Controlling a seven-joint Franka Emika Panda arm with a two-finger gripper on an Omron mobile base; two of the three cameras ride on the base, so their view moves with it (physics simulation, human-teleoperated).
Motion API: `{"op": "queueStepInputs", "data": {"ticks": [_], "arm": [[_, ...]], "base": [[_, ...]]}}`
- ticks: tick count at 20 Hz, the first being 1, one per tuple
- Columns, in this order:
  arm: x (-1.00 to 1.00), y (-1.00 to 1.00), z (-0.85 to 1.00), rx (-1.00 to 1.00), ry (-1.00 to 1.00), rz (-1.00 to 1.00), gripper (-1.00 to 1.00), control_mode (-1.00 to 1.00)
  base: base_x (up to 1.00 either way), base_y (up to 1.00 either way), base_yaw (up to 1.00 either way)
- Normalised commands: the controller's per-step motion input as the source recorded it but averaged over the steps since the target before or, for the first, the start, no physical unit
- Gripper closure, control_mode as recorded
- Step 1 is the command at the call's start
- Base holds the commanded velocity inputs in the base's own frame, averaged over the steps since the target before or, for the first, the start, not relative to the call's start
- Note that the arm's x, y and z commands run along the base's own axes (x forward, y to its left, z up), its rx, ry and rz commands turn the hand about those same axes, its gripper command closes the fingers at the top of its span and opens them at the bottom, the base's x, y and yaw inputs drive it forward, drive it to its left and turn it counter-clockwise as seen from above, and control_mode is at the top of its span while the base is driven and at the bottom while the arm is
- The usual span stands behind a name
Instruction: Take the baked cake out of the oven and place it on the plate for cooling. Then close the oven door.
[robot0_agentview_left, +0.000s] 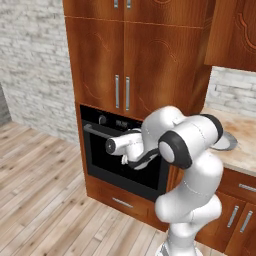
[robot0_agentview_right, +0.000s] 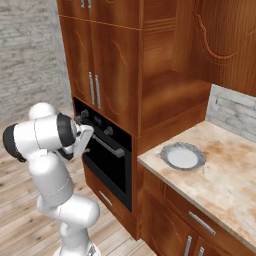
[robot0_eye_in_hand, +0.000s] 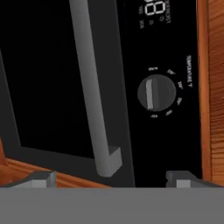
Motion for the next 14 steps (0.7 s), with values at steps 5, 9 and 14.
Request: {"op": "queueStepInputs", "data": {"ticks": [5,9,14], "arm": [[0.27,-0.1,-0.17,0.0,0.01,-0.06,-1.0,-1.0],[0.26,-0.1,-0.18,-0.01,0.0,-0.06,-1.0,-1.0],[0.27,-0.12,-0.16,0.0,0.01,-0.04,-1.0,-1.0]], "base": [[0.0,0.0,0.0],[0.0,0.0,0.0],[0.0,0.0,0.0]]}}
